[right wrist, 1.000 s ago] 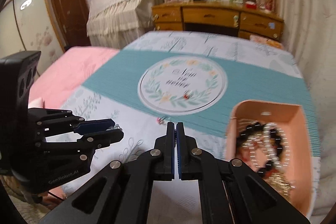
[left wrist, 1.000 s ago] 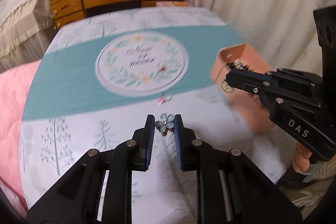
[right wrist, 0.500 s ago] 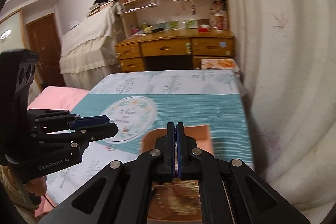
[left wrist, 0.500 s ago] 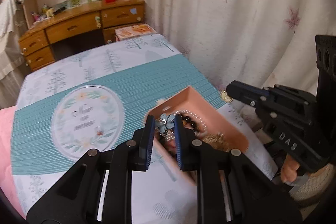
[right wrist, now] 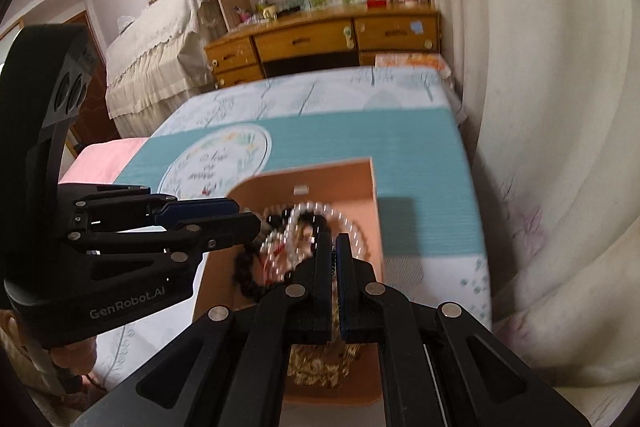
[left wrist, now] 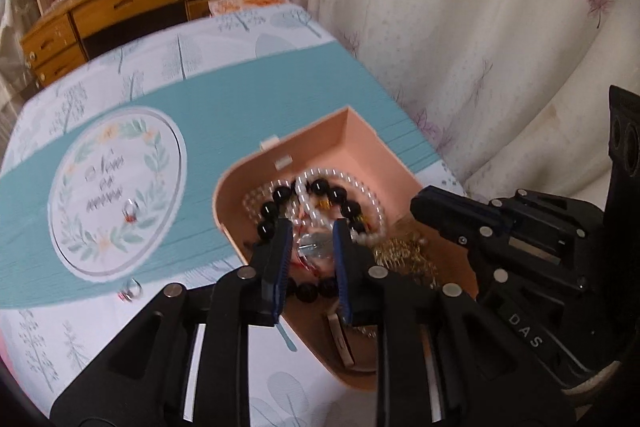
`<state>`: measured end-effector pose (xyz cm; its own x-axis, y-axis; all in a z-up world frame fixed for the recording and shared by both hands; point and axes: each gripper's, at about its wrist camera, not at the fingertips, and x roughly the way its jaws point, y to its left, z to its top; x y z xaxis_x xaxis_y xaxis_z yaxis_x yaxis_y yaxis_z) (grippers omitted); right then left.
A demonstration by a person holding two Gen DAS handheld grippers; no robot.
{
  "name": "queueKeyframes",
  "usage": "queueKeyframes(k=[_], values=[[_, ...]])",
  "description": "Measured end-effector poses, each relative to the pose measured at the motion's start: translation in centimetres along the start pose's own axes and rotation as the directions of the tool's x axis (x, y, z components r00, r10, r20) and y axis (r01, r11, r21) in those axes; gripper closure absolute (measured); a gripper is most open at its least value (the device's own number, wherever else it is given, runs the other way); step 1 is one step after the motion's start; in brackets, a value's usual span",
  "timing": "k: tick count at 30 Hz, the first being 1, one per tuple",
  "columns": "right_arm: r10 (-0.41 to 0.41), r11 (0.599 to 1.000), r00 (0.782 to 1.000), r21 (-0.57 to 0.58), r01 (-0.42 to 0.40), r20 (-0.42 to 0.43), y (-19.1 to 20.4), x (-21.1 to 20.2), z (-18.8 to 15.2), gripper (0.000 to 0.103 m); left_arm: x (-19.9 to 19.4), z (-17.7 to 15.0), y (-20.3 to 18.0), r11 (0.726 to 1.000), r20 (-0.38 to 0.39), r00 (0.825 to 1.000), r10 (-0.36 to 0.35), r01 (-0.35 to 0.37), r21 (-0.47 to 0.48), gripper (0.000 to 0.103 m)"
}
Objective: Organize jewelry
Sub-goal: 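Release the flower charm and pink ring into the pink box with both tools, then move the left tool to the pink charm while the right tool approaches the red-stone ring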
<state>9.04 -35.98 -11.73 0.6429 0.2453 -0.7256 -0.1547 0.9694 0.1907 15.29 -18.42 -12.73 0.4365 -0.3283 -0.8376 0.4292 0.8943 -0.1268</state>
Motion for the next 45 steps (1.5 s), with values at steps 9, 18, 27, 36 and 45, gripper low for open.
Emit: queueKeyframes(k=[9,18,27,36,45], values=[[0.006,1.0,1.0,0.0,-0.006,-0.007,0.6,0.2,-1.6,0.098,-0.9,-1.3,0.7,0.999,0.01,1.0,0.021,-0.02,-0.028,0.044],[0.043,0.999,0.999,0.014,-0.043,-0.007,1.6,-0.5,-2.1,0.098,-3.2,-2.4,1.6,0.997,0.054,0.997,0.056,-0.052,-0.058,0.044],[0.045,0.999,0.999,-0.017,-0.045,-0.006,4.1,-0.9,-1.7,0.098,-5.7,-3.7,3.3,0.995,0.121,0.99,0.077,-0.069,-0.073,0.044],[0.051,0.997,0.999,-0.059,-0.051,-0.004,7.5,-0.6,-0.5,0.088,-7.3,-4.9,6.4,0.99,0.12,0.991,0.061,-0.045,-0.135,0.044],[0.074,0.991,0.997,-0.114,-0.074,0.0,11.7,0.1,0.9,0.077,-8.1,-6.1,10.3,0.985,0.125,0.989,0.079,-0.059,-0.161,0.044]])
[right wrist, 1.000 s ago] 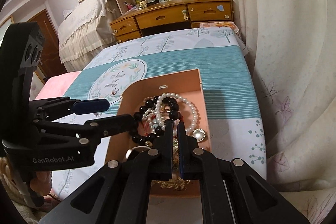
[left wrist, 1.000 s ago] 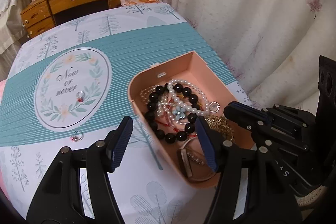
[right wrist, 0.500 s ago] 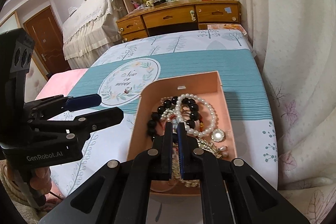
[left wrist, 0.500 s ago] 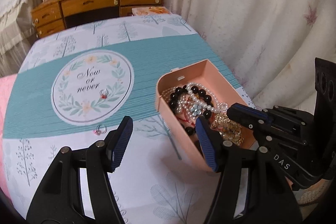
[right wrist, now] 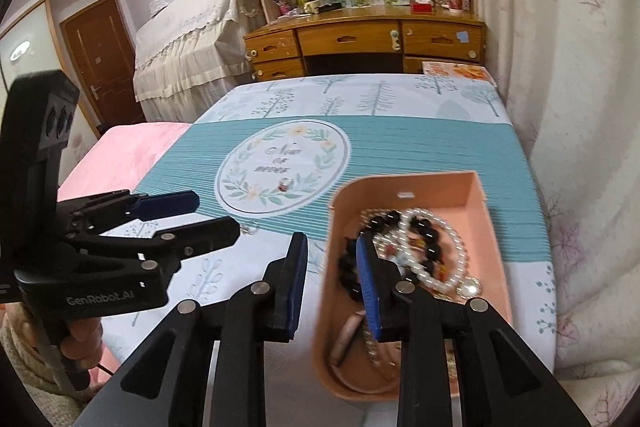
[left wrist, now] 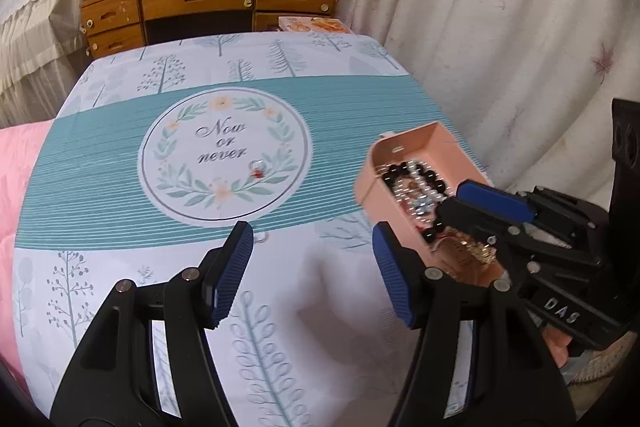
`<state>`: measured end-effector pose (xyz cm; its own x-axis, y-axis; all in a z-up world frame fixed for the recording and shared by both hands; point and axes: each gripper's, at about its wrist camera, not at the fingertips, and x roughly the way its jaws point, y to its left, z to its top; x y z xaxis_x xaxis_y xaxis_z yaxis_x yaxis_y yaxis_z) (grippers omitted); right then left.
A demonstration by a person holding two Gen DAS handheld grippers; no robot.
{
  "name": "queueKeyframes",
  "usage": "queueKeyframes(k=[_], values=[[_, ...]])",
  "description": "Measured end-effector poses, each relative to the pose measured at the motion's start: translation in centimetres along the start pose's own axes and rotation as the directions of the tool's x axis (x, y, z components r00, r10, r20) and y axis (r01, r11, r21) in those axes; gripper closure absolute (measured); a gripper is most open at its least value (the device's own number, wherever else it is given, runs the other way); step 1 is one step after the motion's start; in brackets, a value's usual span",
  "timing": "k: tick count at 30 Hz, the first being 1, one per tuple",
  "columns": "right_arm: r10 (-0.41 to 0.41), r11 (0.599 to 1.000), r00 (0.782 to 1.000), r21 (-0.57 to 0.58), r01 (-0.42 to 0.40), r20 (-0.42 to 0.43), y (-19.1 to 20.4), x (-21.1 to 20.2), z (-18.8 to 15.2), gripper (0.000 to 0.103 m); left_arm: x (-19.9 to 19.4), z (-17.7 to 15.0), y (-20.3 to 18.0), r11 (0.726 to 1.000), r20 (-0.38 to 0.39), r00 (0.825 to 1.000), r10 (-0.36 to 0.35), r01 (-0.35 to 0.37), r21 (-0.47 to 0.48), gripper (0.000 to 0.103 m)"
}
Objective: Organize jewelry
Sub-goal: 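Move the left tool to the pink charm while the right tool approaches the red-stone ring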
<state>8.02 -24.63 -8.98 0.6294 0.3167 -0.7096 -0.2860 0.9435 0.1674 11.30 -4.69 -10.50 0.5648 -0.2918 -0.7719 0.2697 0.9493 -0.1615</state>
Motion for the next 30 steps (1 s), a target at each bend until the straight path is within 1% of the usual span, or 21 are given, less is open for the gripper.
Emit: queueKeyframes(k=[3,5,10,11,15,18,21,23,24,25,26,28,29,30], values=[[0.014,1.0,1.0,-0.001,-0.014,-0.011,1.2,0.9,0.9,0.077,0.7,-0.3,1.7,0.999,-0.017,1.0,0.017,-0.017,0.028,0.042],[0.032,0.999,0.999,0.0,-0.032,-0.015,2.0,1.5,1.7,0.077,1.4,-0.8,3.4,0.999,-0.037,0.999,0.011,-0.009,0.047,0.039],[0.074,0.997,0.996,-0.007,-0.074,-0.043,3.8,3.6,4.1,0.077,3.3,-1.6,6.7,0.994,-0.079,0.997,0.009,0.0,0.112,0.038],[0.08,0.997,0.996,-0.006,-0.08,-0.049,3.9,4.0,4.4,0.077,3.7,-1.8,7.3,0.991,-0.088,0.996,-0.001,0.012,0.13,0.038],[0.109,0.994,0.99,0.007,-0.109,-0.089,5.0,7.0,6.2,0.077,5.0,-2.0,8.1,0.985,-0.105,0.994,-0.024,0.042,0.169,0.039],[0.135,0.99,0.983,0.046,-0.13,-0.128,5.1,9.4,7.3,0.077,5.8,-1.9,7.5,0.972,-0.103,0.995,-0.008,0.032,0.234,0.039],[0.147,0.988,0.978,0.073,-0.138,-0.145,4.9,11.1,8.2,0.077,6.8,-1.6,6.6,0.955,-0.11,0.994,-0.007,0.039,0.293,0.04],[0.142,0.988,0.978,0.082,-0.131,-0.15,4.6,11.9,8.6,0.077,7.6,-1.4,6.0,0.946,-0.12,0.993,-0.011,0.049,0.319,0.048],[0.142,0.988,0.978,0.089,-0.13,-0.154,4.5,12.3,8.7,0.077,8.1,-1.3,5.8,0.944,-0.129,0.992,-0.01,0.052,0.327,0.059],[0.142,0.987,0.977,0.095,-0.128,-0.16,4.3,12.7,8.9,0.077,8.4,-1.1,5.8,0.943,-0.137,0.99,-0.02,0.064,0.328,0.066],[0.141,0.987,0.976,0.102,-0.126,-0.165,4.0,13.0,9.0,0.077,8.6,-0.8,5.7,0.944,-0.139,0.99,-0.032,0.076,0.321,0.071],[0.143,0.985,0.974,0.121,-0.122,-0.178,3.6,13.7,9.2,0.077,8.9,-0.5,5.6,0.945,-0.133,0.991,-0.027,0.069,0.32,0.085],[0.146,0.984,0.972,0.133,-0.122,-0.185,3.3,14.1,9.2,0.077,9.0,-0.4,5.6,0.946,-0.134,0.99,-0.032,0.073,0.317,0.088],[0.146,0.983,0.971,0.141,-0.12,-0.192,3.1,14.4,9.3,0.077,9.1,-0.4,5.5,0.946,-0.13,0.991,-0.028,0.069,0.316,0.093]])
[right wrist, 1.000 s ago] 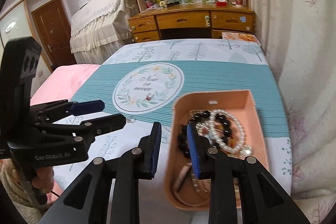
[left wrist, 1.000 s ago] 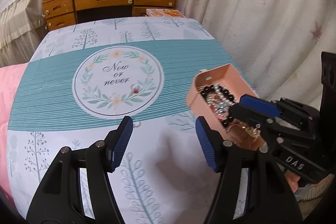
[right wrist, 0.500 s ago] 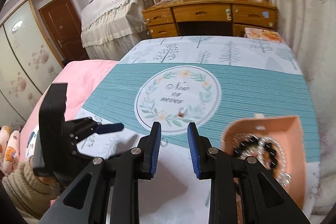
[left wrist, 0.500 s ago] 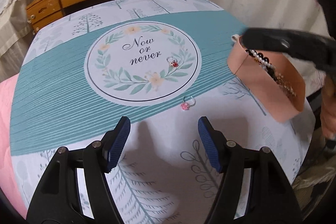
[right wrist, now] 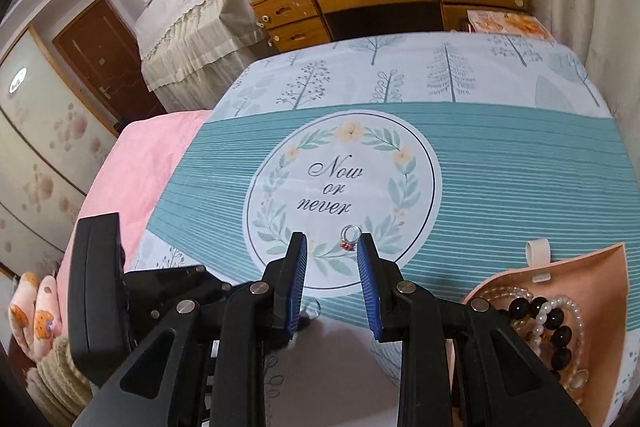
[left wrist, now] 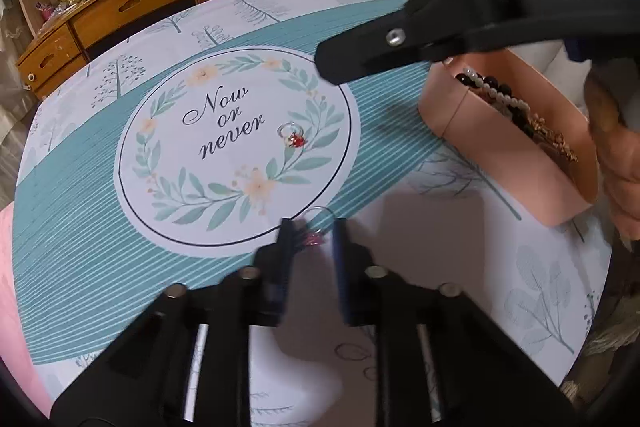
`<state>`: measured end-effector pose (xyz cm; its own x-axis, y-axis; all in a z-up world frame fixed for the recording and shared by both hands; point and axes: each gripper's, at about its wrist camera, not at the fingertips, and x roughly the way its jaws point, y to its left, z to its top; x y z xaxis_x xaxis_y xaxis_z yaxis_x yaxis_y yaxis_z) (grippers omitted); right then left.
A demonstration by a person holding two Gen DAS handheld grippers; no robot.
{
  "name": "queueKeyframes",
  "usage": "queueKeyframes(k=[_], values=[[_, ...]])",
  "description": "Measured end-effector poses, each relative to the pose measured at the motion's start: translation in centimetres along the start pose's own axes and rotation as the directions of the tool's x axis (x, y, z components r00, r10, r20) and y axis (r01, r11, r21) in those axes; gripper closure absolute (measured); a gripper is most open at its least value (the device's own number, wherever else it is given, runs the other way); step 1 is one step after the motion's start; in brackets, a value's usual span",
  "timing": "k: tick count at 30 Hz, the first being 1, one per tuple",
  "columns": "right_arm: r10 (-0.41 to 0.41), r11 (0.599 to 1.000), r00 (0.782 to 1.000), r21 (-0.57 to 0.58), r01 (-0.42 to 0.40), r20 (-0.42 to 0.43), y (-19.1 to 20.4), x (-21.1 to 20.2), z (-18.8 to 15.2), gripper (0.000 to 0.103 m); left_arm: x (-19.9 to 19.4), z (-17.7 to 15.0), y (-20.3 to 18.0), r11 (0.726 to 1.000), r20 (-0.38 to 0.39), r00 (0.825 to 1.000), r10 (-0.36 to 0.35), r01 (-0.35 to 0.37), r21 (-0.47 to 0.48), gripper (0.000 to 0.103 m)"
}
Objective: Organize jewelry
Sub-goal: 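Move the left tool to the pink charm while the right tool approaches the red-stone ring, then grasp the pink charm with the left tool while the right tool grasps the red-stone ring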
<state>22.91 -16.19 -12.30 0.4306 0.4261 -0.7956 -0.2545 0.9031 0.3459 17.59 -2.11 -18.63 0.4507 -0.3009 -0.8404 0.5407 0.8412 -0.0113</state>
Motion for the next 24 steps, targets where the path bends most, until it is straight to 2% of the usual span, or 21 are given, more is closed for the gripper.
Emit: queueKeyframes(k=[2,6,12,19,24], values=[[-0.006,1.0,1.0,0.015,0.006,-0.012,-0.4,0.6,0.2,0.077,0.1,0.1,0.0,1.0,0.005,1.0,0.009,-0.009,-0.013,0.096],[-0.01,0.999,0.998,0.04,0.013,-0.058,-0.8,2.0,0.8,0.077,-0.2,0.0,1.5,0.992,0.002,1.0,0.009,-0.009,-0.126,0.097],[-0.026,0.999,0.991,0.038,0.031,-0.134,-0.1,4.7,1.1,0.077,-1.5,-0.8,4.9,0.95,0.02,0.999,0.028,-0.02,-0.311,0.097],[-0.042,0.997,0.982,0.058,0.053,-0.182,-0.2,6.8,0.7,0.077,-2.7,-2.4,7.2,0.903,0.039,0.999,0.012,0.006,-0.429,0.097],[-0.074,0.996,0.979,0.039,0.082,-0.188,0.2,8.0,0.8,0.077,-2.6,-3.0,7.6,0.887,0.039,0.999,-0.007,0.024,-0.46,0.097]])
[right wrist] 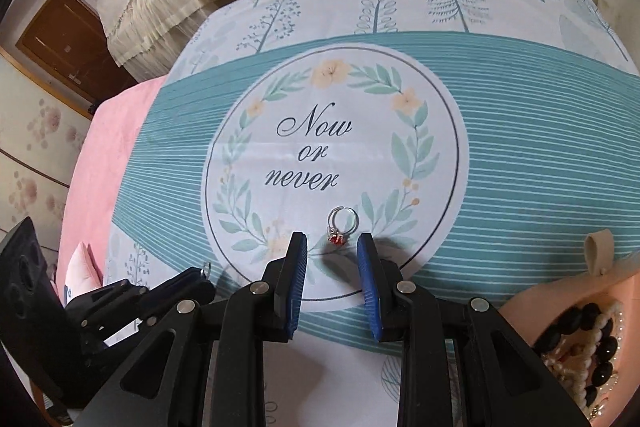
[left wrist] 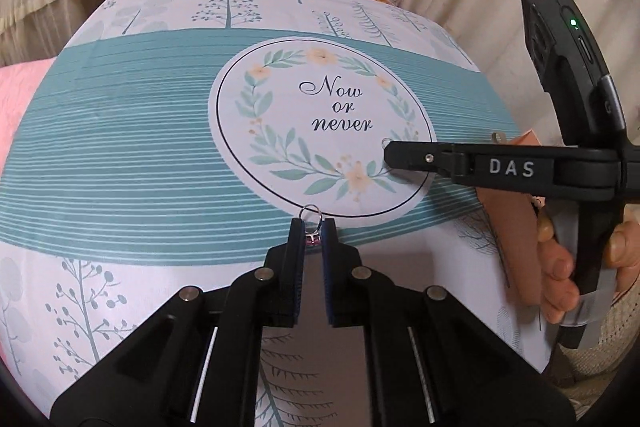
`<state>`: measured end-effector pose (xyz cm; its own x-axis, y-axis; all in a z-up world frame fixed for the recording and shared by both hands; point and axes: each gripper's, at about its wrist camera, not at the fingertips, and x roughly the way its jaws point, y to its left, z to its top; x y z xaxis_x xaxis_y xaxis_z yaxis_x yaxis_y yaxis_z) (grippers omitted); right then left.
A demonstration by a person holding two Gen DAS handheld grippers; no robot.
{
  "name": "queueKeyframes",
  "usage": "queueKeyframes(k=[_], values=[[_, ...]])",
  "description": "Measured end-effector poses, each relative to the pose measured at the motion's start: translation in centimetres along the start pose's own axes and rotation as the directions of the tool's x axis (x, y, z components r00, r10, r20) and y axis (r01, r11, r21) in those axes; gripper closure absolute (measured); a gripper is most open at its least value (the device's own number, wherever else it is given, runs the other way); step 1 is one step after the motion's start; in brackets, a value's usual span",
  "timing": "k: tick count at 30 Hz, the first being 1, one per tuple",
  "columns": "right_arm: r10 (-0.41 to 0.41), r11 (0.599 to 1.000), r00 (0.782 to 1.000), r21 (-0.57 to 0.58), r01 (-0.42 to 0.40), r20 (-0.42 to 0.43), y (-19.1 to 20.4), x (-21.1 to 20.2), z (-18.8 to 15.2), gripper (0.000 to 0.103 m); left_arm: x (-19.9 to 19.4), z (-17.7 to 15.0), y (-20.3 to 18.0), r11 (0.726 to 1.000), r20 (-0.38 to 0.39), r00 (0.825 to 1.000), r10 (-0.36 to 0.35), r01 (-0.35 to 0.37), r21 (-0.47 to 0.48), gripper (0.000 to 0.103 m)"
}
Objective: Organize jewelry
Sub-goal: 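Grasp the pink charm with the left tool while the right tool grasps the red-stone ring, then release the pink charm and red-stone ring into the pink box with both tools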
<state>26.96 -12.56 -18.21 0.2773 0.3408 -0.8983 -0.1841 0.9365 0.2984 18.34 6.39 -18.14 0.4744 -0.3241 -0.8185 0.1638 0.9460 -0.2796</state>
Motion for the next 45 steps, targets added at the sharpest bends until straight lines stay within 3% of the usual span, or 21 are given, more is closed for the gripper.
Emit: queueKeyframes(k=[3,5,6,8,10,14,18,22,26,34,38,42,44,45], values=[[-0.038,0.999,0.999,-0.034,0.038,0.011,0.9,0.3,0.3,0.077,-0.1,-0.1,0.2,1.0,-0.005,1.0,-0.014,0.014,-0.019,0.097],[-0.079,0.995,0.997,-0.064,0.08,0.021,1.5,0.5,0.4,0.083,-0.2,-0.2,0.3,0.999,-0.004,1.0,-0.024,0.024,-0.028,0.097],[-0.105,0.991,0.994,-0.079,0.107,0.026,1.7,0.5,0.3,0.092,-0.3,-0.2,0.3,0.999,-0.002,1.0,-0.025,0.025,-0.03,0.097],[-0.111,0.989,0.993,-0.092,0.113,0.031,1.8,0.6,0.2,0.094,-0.7,-0.2,0.2,0.999,0.006,1.0,-0.024,0.024,-0.031,0.097],[-0.084,0.992,0.996,-0.091,0.086,0.027,1.7,0.3,0.1,0.096,-1.3,-0.2,0.1,0.999,0.014,1.0,-0.027,0.028,-0.033,0.097],[0.047,0.998,0.998,-0.04,-0.045,0.05,0.6,-2.2,-0.6,0.096,-2.7,-0.1,-0.4,0.999,0.032,0.999,-0.032,0.033,-0.029,0.097],[0.165,0.986,0.981,-0.004,-0.166,0.101,-0.8,-6.3,-1.9,0.096,-4.4,0.2,-1.9,0.999,0.053,0.998,-0.041,0.041,-0.006,0.097],[0.224,0.973,0.96,0.013,-0.23,0.165,-2.9,-11.2,-3.8,0.096,-6.2,0.5,-4.7,0.997,0.082,0.994,-0.067,0.064,0.035,0.097],[0.204,0.977,0.944,0.004,-0.212,0.259,-5.1,-16.6,-6.5,0.096,-7.8,1.2,-9.2,0.99,0.103,0.988,-0.114,0.104,0.097,0.097],[0.083,0.995,0.916,0.026,-0.101,0.392,-10.2,-24.3,-11.7,0.096,-8.6,2.7,-18.7,0.962,0.111,0.976,-0.19,0.162,0.218,0.097],[0.053,0.997,0.916,0.036,-0.073,0.398,-12.3,-25.9,-13.9,0.096,-7.7,2.7,-22.4,0.952,0.09,0.975,-0.202,0.174,0.253,0.097],[0.049,0.997,0.93,0.037,-0.067,0.363,-13.7,-25.4,-15.2,0.096,-6.5,1.9,-24.4,0.954,0.083,0.983,-0.167,0.139,0.266,0.097],[0.05,0.997,0.941,0.042,-0.068,0.334,-14.1,-24.4,-15.5,0.096,-5.6,1.4,-24.8,0.958,0.065,0.989,-0.134,0.112,0.264,0.094],[0.047,0.997,0.944,0.047,-0.066,0.327,-14.3,-24.0,-15.8,0.094,-5.2,1.1,-24.9,0.96,0.053,0.992,-0.117,0.1,0.263,0.087]])
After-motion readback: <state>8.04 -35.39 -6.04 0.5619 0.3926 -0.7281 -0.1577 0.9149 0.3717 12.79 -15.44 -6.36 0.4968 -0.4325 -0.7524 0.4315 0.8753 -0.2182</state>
